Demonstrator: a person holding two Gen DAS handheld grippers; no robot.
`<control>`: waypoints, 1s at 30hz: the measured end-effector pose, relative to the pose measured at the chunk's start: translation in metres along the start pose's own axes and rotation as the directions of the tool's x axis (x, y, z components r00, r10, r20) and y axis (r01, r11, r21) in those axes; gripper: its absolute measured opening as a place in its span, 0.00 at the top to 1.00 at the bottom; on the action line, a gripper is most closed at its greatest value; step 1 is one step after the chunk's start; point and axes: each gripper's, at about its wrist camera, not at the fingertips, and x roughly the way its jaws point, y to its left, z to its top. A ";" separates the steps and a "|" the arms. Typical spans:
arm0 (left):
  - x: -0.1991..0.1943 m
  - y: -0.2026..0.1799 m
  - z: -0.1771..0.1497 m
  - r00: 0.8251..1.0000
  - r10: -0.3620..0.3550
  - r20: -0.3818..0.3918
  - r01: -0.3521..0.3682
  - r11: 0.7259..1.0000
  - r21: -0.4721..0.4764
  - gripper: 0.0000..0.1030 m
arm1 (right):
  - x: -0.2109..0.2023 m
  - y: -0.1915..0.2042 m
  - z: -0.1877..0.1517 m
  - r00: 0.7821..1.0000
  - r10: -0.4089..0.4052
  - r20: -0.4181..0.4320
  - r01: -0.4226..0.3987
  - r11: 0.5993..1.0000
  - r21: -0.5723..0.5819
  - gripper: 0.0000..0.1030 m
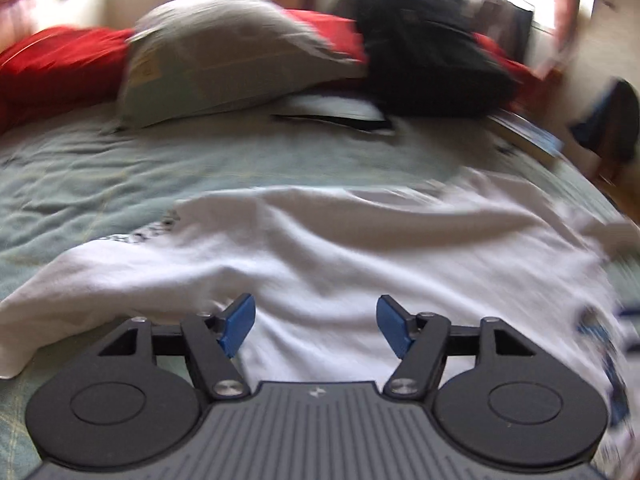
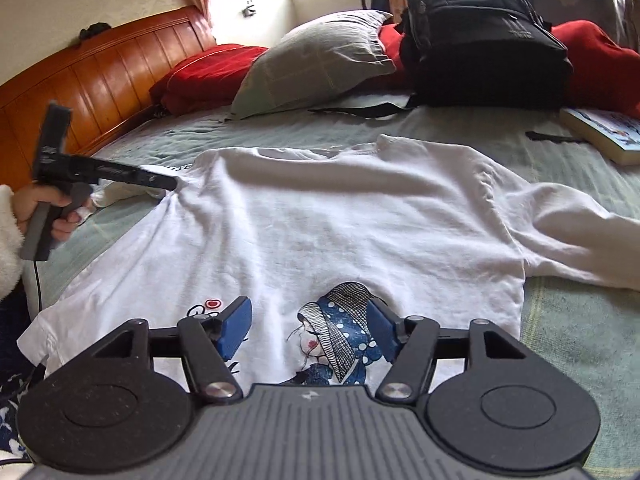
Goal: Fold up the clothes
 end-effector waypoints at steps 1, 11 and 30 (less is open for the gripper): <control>-0.007 -0.010 -0.010 0.999 -0.028 -0.018 0.029 0.998 0.061 0.32 | 0.000 0.002 0.000 1.000 0.004 0.000 -0.004 1.000 -0.008 0.33; -0.050 -0.037 -0.108 0.992 -0.063 -0.113 0.091 0.958 0.272 0.29 | -0.003 0.015 -0.010 1.000 0.016 -0.011 -0.016 0.999 -0.050 0.32; -0.084 -0.033 -0.146 0.999 0.038 -0.030 -0.032 0.982 0.184 0.28 | -0.013 0.082 -0.033 0.997 0.070 -0.045 -0.076 0.986 -0.149 0.23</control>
